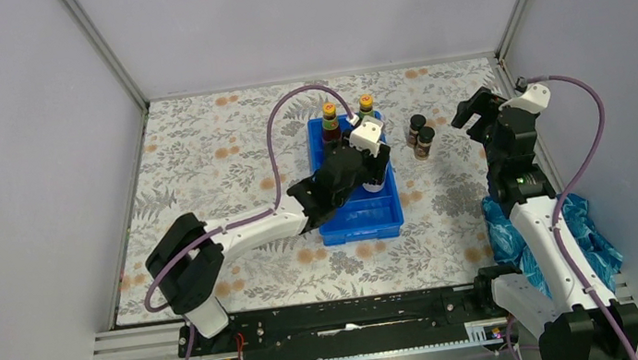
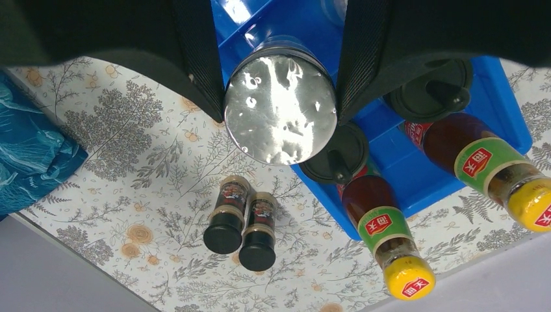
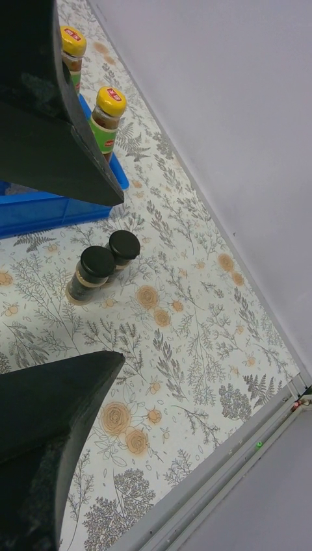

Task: Organize the condiment bottles
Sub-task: Place the bottle in the storage box.

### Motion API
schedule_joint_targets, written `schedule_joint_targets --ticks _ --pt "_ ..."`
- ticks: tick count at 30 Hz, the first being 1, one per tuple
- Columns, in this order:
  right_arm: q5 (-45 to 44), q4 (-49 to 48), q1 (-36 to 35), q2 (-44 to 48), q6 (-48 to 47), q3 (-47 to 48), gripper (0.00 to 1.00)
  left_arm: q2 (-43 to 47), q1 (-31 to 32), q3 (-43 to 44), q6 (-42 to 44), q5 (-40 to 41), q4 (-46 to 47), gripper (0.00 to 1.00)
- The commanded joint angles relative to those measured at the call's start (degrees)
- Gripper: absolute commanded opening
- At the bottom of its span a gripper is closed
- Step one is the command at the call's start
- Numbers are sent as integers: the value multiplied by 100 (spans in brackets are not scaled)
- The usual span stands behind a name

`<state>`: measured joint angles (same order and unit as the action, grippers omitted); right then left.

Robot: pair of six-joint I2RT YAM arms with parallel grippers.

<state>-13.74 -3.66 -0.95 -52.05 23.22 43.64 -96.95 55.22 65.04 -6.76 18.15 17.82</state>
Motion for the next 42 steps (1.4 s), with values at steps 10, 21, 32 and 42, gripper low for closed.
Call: schedule_joint_targets --ticks 10,21,32,42 --pt "166 -387 35 22 51 -57 89 -111 -185 -299 -208 -151 1118 0" --pt "238 -434 38 -75 69 -75 89 -177 -221 -452 -346 -216 1253 0" --pt "274 -438 34 -95 78 -99 89 -205 -220 -485 -529 -398 1303 0" --pt "293 -442 34 -73 73 -99 89 -250 -220 -523 -641 -436 1289 0"
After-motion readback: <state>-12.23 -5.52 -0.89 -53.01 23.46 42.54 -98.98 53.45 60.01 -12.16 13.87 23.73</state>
